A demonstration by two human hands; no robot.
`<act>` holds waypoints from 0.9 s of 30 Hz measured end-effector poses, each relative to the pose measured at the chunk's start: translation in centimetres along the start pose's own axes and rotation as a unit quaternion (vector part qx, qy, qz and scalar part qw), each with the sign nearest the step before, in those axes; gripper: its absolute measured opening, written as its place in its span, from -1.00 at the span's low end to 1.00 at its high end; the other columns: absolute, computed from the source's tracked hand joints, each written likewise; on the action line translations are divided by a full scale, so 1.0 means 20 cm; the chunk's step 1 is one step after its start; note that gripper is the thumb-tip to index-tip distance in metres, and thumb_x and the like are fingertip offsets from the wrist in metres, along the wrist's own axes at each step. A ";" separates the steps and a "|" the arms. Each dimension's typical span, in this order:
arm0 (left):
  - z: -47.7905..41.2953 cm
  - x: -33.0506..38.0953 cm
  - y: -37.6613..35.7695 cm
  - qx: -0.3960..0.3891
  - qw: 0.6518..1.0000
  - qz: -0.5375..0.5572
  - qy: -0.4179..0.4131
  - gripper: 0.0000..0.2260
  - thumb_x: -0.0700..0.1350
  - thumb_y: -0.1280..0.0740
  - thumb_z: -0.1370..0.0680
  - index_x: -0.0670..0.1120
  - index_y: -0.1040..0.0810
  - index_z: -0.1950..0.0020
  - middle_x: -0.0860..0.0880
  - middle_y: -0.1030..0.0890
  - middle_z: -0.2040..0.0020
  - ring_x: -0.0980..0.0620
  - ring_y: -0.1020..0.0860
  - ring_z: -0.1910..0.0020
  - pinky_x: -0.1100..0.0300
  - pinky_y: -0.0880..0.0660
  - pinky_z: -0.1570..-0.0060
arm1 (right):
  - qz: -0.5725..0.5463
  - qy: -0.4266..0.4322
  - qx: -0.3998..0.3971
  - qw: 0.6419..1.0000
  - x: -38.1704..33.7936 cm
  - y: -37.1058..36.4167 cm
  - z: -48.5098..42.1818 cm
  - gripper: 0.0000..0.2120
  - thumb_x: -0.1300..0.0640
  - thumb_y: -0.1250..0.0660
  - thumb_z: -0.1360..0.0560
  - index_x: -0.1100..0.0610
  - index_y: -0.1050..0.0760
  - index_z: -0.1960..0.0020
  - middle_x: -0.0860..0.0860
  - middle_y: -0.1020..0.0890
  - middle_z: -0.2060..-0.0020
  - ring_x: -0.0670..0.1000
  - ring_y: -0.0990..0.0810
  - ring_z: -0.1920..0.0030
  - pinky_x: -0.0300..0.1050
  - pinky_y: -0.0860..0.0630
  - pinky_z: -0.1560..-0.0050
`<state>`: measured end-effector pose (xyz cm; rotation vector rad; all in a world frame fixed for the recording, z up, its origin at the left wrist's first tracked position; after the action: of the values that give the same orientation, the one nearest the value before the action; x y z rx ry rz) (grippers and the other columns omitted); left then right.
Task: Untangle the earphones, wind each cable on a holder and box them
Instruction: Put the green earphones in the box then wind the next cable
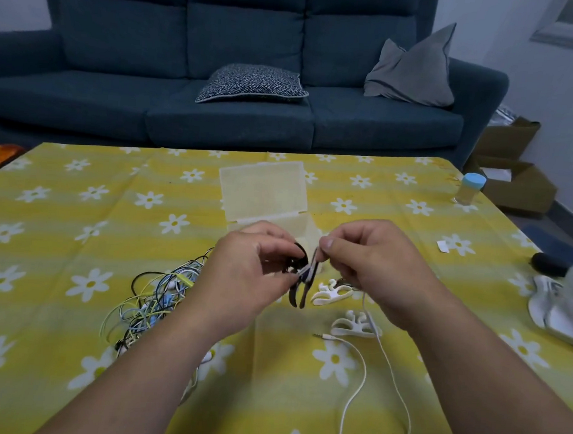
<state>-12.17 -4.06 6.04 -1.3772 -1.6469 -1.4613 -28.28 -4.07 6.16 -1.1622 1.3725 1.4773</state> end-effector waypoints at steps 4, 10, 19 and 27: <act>0.01 -0.02 -0.06 -0.076 0.994 0.072 0.039 -0.73 -0.46 -0.49 -0.35 -0.14 -0.73 0.09 0.06 -0.65 0.08 0.02 -0.68 0.09 0.19 -0.60 -0.04 | 0.092 -0.003 0.081 0.992 0.04 0.08 -0.01 -0.74 0.12 -0.44 -0.50 0.21 -0.58 0.32 -0.05 -0.37 0.56 0.00 -0.33 0.47 -0.06 -0.37 0.38; 0.02 -0.02 -0.03 -0.042 0.953 0.288 0.079 -0.70 -0.53 -0.47 -0.26 -0.16 -0.72 0.19 -0.01 -0.68 0.11 0.03 -0.66 0.16 0.25 -0.57 0.14 | 0.028 -0.103 0.025 0.994 0.15 0.04 -0.01 -0.70 0.09 -0.36 -0.57 0.14 -0.59 0.32 -0.07 -0.34 0.56 -0.01 -0.23 0.47 -0.15 -0.20 0.40; 0.00 -0.14 0.10 0.152 0.948 0.252 0.125 -0.78 -0.44 -0.46 -0.38 -0.18 -0.68 0.06 -0.11 -0.72 0.19 0.01 -0.67 0.24 0.26 -0.56 0.20 | 0.040 -0.092 -0.137 0.985 0.11 -0.21 0.06 -0.68 0.11 -0.16 -0.67 0.16 -0.61 0.14 -0.02 -0.38 0.46 -0.05 -0.24 0.45 -0.19 -0.19 0.40; 0.00 -0.06 0.12 0.139 0.988 0.042 0.050 -0.72 -0.43 -0.50 -0.36 -0.05 -0.69 0.13 0.01 -0.63 0.04 0.10 -0.69 0.15 0.33 -0.58 0.06 | -0.017 -0.051 -0.155 0.986 -0.01 -0.19 0.08 -0.78 0.22 -0.26 -0.62 0.28 -0.61 0.12 0.03 -0.41 0.51 -0.04 -0.28 0.51 -0.22 -0.21 0.47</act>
<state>-9.53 -4.81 5.97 -1.1838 -1.6364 -1.1814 -24.81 -2.05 5.29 -1.2733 1.0717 1.7446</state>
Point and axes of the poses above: each hand's wrist, its own z-axis away from the middle knuckle, its own y-axis out of the back of the hand, x = y × z, the point moved 7 cm from there along -z, towards the middle knuckle
